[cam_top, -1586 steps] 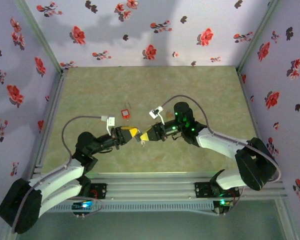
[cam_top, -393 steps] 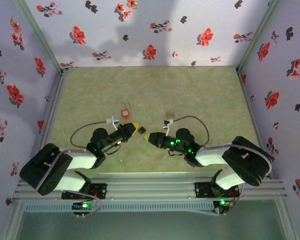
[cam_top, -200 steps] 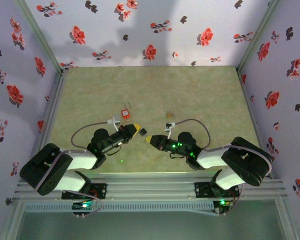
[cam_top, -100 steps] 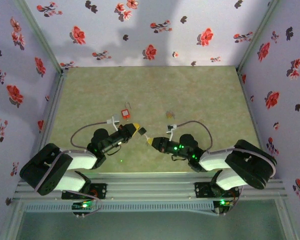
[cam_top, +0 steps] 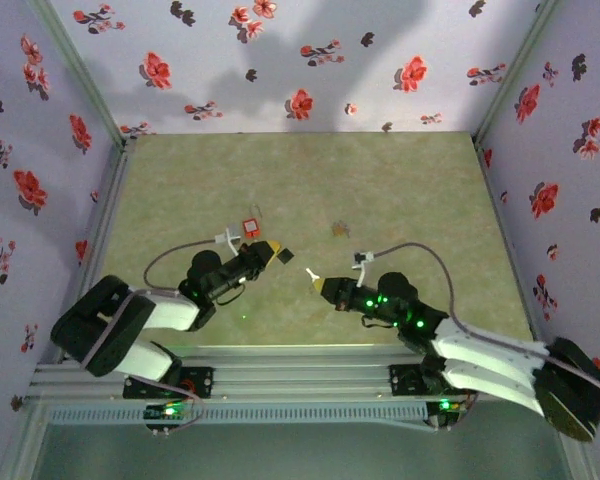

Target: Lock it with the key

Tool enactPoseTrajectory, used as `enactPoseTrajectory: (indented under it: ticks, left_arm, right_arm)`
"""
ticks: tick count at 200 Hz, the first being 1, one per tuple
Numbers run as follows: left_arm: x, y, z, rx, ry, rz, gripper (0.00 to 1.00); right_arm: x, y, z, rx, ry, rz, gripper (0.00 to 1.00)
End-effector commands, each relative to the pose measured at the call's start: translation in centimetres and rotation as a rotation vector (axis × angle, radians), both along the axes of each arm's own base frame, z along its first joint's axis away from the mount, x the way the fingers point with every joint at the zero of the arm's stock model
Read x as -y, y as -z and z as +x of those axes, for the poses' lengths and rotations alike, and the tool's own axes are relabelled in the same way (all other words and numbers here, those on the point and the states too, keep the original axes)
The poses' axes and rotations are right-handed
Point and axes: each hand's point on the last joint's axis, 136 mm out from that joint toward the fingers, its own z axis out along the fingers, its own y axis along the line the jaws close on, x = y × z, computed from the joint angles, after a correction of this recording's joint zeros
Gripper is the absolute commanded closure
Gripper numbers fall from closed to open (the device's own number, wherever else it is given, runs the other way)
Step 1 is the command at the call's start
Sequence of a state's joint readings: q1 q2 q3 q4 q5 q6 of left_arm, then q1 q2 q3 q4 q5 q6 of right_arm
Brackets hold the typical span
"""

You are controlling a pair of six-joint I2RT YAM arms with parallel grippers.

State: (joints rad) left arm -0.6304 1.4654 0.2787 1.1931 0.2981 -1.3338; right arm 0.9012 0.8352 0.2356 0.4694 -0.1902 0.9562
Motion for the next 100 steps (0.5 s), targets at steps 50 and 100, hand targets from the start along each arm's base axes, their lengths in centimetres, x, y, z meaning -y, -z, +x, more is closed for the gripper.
enactPoseTrajectory:
  ticks: [50,100]
  left_arm:
    - [3.2,1.3,1.8,-0.054,0.107,0.045,1.0]
    - [4.5,4.4,2.3,-0.152,0.154,0.249,1.0]
  right_arm:
    - [7.8,-0.7,2.4,0.085,0.252,-0.312,1.0]
    - [9.8,-1.3,3.7,0.051,0.297,-0.351,1.0]
